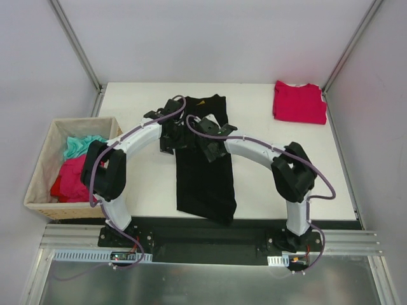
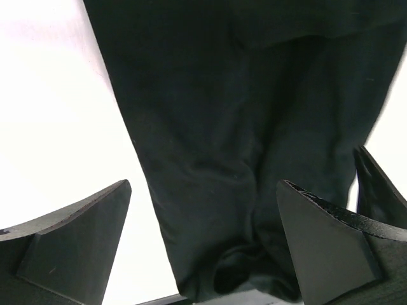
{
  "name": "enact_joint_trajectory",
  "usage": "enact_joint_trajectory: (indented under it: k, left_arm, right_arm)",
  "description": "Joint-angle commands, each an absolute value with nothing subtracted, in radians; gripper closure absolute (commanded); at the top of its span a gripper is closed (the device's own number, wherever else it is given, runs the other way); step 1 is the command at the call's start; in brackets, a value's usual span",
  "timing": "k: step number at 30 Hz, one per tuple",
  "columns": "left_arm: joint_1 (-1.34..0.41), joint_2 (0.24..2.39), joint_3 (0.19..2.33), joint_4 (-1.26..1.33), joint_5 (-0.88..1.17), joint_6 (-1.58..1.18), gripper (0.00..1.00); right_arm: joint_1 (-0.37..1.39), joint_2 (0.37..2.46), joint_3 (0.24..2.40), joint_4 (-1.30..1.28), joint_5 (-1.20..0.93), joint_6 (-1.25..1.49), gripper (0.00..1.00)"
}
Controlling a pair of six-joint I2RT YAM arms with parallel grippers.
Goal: Fold and stack the t-shirts
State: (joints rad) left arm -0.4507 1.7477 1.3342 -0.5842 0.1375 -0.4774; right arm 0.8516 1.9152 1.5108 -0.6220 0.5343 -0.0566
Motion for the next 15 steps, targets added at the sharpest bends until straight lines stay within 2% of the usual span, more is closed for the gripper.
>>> enact_joint_trajectory:
  k: [1,10,15]
  left_arm:
    - [-0.451,1.778,1.361,-0.594,0.12,-0.457,0.01]
    - [-0.439,1.873,1.413,-0.589,0.138,-0.445,0.01]
    - [-0.434,1.956,1.465,-0.636,0.084,-0.434,0.01]
  right_arm:
    - [0.824,1.977,1.578,-0.621,0.453,-0.058,0.13]
    - [0.758,2.078,1.667,-0.653,0.388,-0.046,0.13]
    - [0.729,2.117,1.706,-0.68,0.364,-0.034,0.13]
